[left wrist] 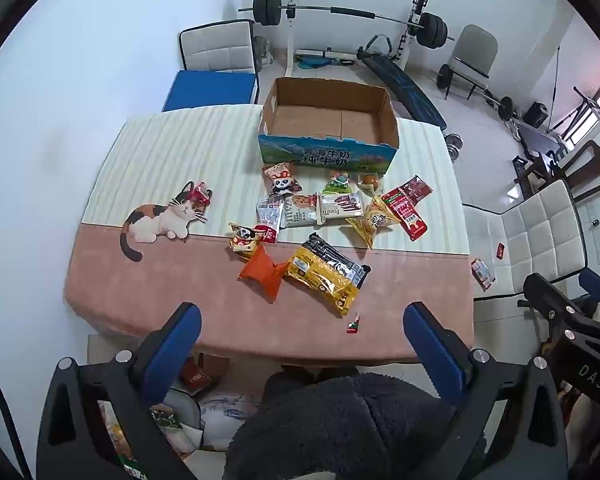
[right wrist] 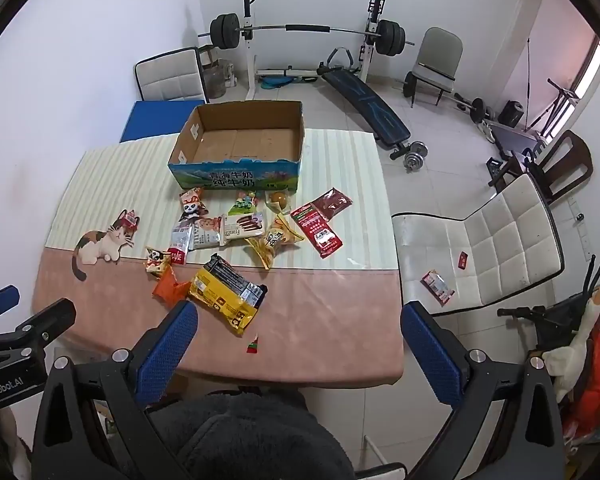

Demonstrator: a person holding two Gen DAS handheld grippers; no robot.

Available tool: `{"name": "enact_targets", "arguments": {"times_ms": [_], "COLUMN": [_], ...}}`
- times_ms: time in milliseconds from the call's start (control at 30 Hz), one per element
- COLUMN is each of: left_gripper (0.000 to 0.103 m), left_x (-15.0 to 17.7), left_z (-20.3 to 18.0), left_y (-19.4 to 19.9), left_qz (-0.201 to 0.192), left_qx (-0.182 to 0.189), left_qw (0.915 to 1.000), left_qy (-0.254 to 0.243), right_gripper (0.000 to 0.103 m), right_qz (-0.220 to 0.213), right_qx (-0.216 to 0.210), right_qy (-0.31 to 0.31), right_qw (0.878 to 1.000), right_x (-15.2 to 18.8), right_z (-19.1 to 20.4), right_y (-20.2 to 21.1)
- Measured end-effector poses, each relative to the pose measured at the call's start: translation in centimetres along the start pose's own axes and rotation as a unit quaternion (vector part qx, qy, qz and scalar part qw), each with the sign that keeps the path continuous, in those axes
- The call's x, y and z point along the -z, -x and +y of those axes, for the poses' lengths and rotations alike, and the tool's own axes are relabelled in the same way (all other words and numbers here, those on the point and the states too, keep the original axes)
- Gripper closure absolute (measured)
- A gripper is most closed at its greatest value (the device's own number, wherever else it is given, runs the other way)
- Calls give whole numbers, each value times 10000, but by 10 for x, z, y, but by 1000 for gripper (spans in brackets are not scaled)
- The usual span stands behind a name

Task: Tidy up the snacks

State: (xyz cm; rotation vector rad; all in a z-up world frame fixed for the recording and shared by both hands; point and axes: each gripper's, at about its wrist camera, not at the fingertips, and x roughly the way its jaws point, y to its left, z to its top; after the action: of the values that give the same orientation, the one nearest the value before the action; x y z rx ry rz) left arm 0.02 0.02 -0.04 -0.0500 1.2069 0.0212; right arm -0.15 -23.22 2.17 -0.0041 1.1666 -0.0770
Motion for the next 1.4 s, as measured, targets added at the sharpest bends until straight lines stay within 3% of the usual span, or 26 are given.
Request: {"name": "enact_targets", "arguments": {"times_ms": [533, 1400], "left_gripper": [0, 0], "left_x": [-1, 1], "left_z": [-3, 4], "left_y": [-5, -10], "left_qz": [129, 102], "left_qx": [79, 137], "left_qw": [9999, 9998], "left_qy": [-40, -58], "right_gripper": [0, 0], "right_qz": [168, 174], "right_qx": [-56, -57], "right_qy": [0, -20], "right_qw": [9998, 9998], "right_x": [-1, -4], "right_z": [10, 20], "right_y": [-18, -12]}}
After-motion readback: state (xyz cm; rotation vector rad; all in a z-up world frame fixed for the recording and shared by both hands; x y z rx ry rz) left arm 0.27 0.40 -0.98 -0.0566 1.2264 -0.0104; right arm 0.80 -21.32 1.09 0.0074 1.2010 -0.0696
